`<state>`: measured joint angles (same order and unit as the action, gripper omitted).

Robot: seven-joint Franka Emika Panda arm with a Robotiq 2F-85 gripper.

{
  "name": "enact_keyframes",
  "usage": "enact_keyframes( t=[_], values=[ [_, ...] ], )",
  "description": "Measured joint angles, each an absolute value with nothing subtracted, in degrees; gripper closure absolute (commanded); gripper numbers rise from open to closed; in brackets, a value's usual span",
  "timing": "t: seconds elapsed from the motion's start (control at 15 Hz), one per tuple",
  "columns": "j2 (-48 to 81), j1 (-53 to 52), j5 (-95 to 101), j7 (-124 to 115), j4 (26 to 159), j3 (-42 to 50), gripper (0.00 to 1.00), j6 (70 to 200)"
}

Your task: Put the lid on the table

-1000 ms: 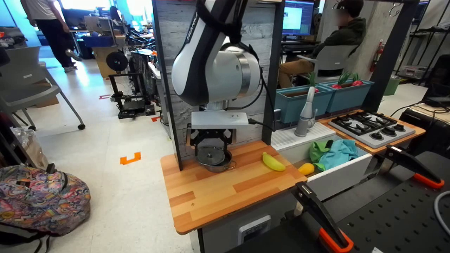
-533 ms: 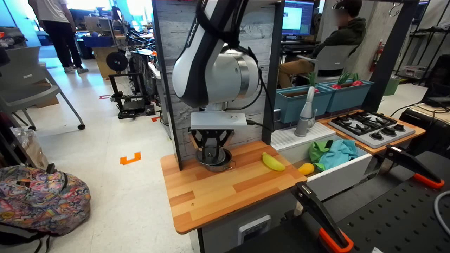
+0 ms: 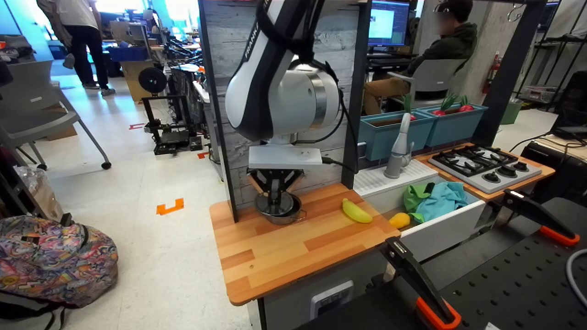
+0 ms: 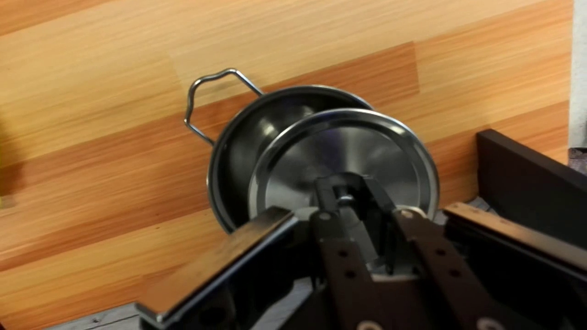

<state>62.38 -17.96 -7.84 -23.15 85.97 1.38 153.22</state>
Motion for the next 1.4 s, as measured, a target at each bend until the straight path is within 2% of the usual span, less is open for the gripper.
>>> enact_keyframes(
  t=[0.67,1.07,1.4],
  values=[
    [53.7,-20.0,-7.8,-21.7,103.9,1.2,0.95,166.7],
    [52.6,-21.1,-6.4,-19.1,107.8,1.0,0.95,165.9],
    [53.2,-21.1,-4.8,-16.8,107.5,0.5,0.95,159.6]
  ],
)
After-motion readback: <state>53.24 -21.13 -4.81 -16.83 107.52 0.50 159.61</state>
